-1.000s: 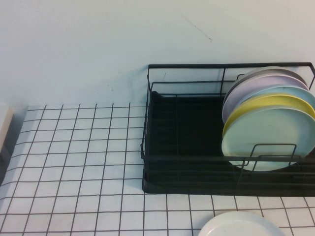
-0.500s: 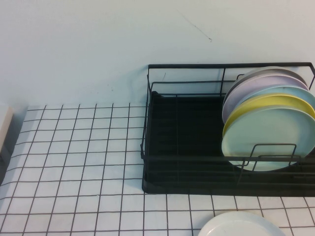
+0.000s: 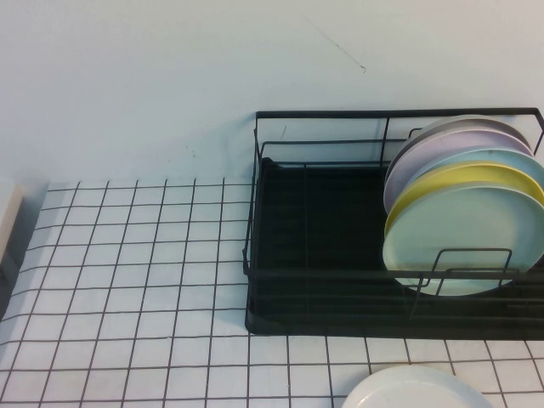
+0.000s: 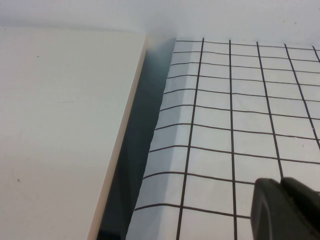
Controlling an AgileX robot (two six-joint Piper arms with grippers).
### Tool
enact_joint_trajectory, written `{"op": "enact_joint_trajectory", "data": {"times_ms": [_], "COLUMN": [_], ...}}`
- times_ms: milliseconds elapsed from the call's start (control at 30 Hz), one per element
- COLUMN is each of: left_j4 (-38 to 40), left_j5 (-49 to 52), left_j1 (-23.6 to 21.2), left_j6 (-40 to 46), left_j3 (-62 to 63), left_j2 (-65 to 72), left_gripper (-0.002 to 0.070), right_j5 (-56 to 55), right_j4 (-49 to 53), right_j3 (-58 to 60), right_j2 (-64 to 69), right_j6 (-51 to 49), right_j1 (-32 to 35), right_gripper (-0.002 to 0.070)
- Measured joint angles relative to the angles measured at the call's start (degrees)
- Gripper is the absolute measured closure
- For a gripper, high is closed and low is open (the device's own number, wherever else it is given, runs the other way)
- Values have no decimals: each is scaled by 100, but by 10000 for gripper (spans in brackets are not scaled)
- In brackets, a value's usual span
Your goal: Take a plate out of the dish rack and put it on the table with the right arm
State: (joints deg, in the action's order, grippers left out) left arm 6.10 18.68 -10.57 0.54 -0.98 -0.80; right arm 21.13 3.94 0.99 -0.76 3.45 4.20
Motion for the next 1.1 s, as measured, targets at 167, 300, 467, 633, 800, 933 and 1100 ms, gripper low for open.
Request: {"op": "enact_joint_trajectory", "data": {"times_ms": [167, 300, 467, 633, 800, 933, 1100], "left_j4": [0, 0, 0, 0, 0, 0, 0], "left_j5": [0, 0, 0, 0, 0, 0, 0], "left_j1": [0, 0, 0, 0, 0, 0, 0], "left_j6": [0, 0, 0, 0, 0, 0, 0], "left_j3": [0, 0, 0, 0, 0, 0, 0], "left_j2": [0, 0, 0, 0, 0, 0, 0], "left_gripper": [678, 678, 678, 678, 678, 678, 678], "right_j5": [0, -11, -31, -67, -172, -396, -79], "right_j4": [0, -231, -2193, -3834, -3805, -3716, -3694], "right_j3": [0, 0, 21, 65, 65, 65, -153], "right_j2": [0, 0, 0, 0, 0, 0, 54], "right_j6": [0, -185, -1243, -1934, -1398, -969, -248], "right_j1": [0, 0, 0, 0, 0, 0, 0], "right_gripper": [678, 678, 678, 678, 678, 678, 678]}}
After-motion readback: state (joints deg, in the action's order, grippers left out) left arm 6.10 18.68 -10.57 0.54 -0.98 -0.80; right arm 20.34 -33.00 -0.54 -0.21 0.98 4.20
